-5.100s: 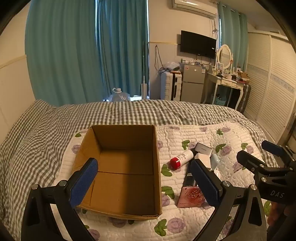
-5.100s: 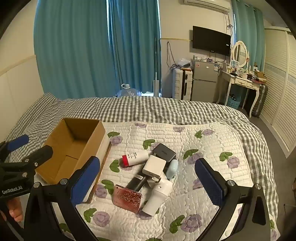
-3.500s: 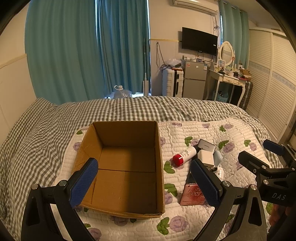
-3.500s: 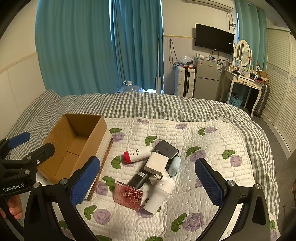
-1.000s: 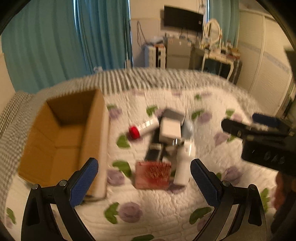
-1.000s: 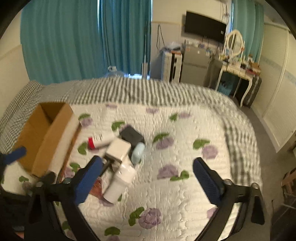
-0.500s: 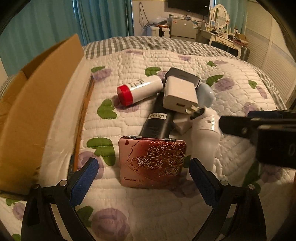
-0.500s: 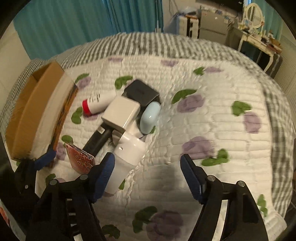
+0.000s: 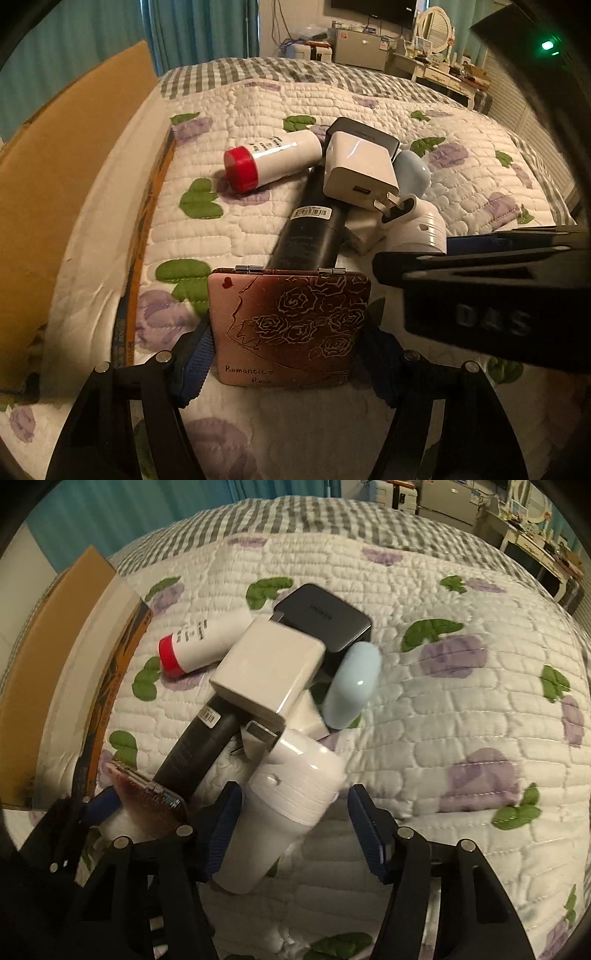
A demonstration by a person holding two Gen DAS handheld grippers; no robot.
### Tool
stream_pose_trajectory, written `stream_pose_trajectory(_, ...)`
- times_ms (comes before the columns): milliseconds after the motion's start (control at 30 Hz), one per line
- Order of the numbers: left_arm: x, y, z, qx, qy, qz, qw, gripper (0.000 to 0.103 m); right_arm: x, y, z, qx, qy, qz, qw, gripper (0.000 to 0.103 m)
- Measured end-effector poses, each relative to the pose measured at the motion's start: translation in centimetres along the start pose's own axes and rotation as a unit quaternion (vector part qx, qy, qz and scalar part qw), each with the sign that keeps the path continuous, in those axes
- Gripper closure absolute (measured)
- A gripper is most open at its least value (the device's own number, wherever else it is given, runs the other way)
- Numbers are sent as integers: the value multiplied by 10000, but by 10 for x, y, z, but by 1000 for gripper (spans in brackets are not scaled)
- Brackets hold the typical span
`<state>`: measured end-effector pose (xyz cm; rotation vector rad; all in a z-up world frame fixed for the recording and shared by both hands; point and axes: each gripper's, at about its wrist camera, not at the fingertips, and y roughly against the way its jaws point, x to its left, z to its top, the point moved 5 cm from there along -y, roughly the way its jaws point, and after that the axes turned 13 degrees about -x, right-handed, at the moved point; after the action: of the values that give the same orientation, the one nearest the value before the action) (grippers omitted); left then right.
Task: Organize rigid objects
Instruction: 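Grasp the pink compact with the left tool while the right tool grasps the white bottle, then drop the pink compact and white bottle into the cardboard box with both tools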
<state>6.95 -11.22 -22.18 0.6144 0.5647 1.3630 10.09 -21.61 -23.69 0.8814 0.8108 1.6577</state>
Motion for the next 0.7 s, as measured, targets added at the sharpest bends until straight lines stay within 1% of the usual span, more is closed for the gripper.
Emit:
stream_pose_trajectory(167,6,12,-4,50,-22,116,9999,31,2,-7,1,1,-83,76,9999,50)
stream_pose_trajectory(300,8,27,-3,15,-13,115,9999,31,4,2,1,-147,-72,203,9997,52)
stream_pose_trajectory(367,7,36,0,3,-15,102,9999,31,3,12,1,-236,-50,192,9995,52)
stream_pose_trajectory(467,5,50,4,3,-67,75,9999,31,2,31,2,-487,9,158,9987,53)
stream_pose_trajectory(600,2,75,16,-193,-177,24,9997,31,-2,57,6,-753,68,14,9971,53)
stream_pose_trajectory(700,5,96,30,-394,-143,-54,9991,31,-9,82,17,-973,17,-56,9952,53)
